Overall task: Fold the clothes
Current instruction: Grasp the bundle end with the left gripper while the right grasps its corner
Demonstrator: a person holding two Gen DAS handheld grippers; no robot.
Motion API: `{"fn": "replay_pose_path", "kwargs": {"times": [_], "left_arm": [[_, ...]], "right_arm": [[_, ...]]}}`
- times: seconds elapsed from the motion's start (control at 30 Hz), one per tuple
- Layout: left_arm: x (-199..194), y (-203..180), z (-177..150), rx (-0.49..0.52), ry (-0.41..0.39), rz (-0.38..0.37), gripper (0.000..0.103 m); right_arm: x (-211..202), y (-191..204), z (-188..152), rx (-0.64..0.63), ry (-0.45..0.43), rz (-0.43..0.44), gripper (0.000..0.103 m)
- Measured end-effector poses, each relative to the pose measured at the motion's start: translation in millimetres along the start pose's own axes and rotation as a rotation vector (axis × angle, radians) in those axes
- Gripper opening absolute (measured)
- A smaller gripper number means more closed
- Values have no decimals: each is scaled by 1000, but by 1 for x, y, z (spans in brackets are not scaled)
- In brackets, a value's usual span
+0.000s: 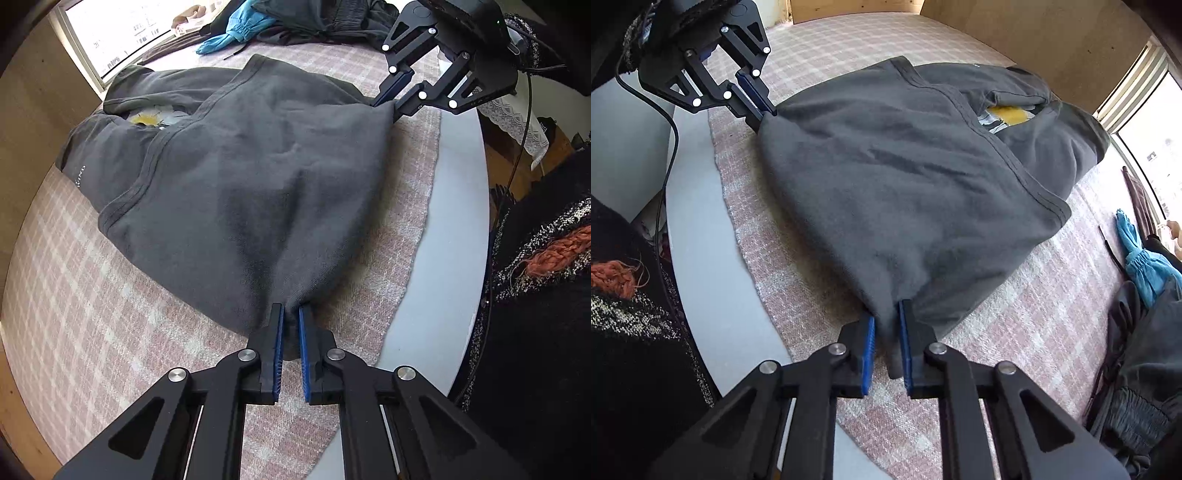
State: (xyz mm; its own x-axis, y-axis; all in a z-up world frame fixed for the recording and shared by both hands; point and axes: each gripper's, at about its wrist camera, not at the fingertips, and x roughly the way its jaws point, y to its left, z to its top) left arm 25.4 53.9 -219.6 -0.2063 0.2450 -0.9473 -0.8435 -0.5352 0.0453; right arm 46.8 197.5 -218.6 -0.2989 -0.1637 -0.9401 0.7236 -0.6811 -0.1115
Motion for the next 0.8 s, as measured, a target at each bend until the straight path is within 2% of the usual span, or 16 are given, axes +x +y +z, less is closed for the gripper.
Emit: {"fn": "replay_pose_path", "kwargs": {"times": [0.07, 0.27, 0.43, 0.57, 0.7, 0.8], "left_arm": [[-15, 7, 6, -19, -36, 21, 6], [-81, 51, 38, -67, -203, 82, 6], [-118, 113, 78, -73, -289, 157, 6], [-121, 172, 112, -73, -301, 188, 6], [-90, 232, 144, -69, -244, 176, 6], [-59, 280, 164, -108, -214, 123, 5]], "right_arm": [[-13, -3, 6, -11, -10, -13, 8], [-78, -38, 47, 0, -122, -78, 8], [-108, -111, 109, -8, -179, -157, 8], [-95, -168, 151, -6, -159, -173, 8], [-59, -224, 188, 4, -111, -167, 8], [-19, -266, 210, 20, -69, -148, 8]]}}
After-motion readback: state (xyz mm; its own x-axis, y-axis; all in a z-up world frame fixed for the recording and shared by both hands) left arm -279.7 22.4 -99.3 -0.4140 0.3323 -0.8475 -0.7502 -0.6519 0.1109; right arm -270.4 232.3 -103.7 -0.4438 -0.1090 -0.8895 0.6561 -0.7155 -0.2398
